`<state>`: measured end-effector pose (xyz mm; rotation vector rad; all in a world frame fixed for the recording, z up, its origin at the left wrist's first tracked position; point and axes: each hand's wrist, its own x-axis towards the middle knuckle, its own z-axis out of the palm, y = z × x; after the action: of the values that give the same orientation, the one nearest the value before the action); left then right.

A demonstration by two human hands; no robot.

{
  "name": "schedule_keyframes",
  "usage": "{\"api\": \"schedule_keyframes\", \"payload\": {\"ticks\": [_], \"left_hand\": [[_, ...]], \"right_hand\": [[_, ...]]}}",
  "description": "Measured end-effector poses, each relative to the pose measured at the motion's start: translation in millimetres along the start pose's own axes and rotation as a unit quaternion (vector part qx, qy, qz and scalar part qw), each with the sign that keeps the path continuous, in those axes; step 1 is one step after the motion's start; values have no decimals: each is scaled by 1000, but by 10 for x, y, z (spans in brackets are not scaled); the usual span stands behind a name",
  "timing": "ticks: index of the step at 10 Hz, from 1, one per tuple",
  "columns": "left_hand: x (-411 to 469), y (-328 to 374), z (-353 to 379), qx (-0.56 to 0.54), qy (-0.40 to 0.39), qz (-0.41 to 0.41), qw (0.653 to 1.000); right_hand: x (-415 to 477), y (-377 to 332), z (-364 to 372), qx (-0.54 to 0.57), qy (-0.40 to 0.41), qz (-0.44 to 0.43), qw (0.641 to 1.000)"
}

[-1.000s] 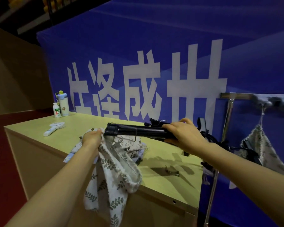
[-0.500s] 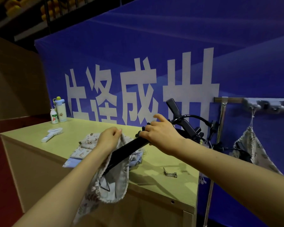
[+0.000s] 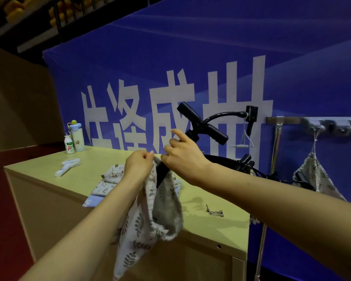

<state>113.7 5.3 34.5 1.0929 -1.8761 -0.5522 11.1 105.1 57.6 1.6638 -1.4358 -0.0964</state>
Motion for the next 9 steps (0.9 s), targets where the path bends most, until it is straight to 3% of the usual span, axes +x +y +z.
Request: {"api": "schedule_keyframes", "payload": {"ticks": [1,2,3,5,6,7,8,9], "left_hand": [[5,30,29,-64,-19,-1,998],[-71,-13,78,-198,-50,-37,978],[-148,-48,136,-284,4,-91,954],[-149,-99,115,-285,117,-160,938],[-182,-23,36,-242,147,-189,940],[-253,75,6,-236,143,-200,940],[-285,99,27,-256,129,-225,931],[-338,134,56,-285,111,-246,920]], "right_hand": [[49,-44,-58,-6,14,-25,1000],[102,-69,-96,9,24,-25,999],[147,-100,-116,17,48,-28,998],[-6,-54,118,122,202,-79,969],[-181,-68,250,274,176,89,941],[-163,-161,236,508,-65,236,826],[-61,-248,232,555,-123,235,788],[-87,-227,194,635,-73,275,718]]}}
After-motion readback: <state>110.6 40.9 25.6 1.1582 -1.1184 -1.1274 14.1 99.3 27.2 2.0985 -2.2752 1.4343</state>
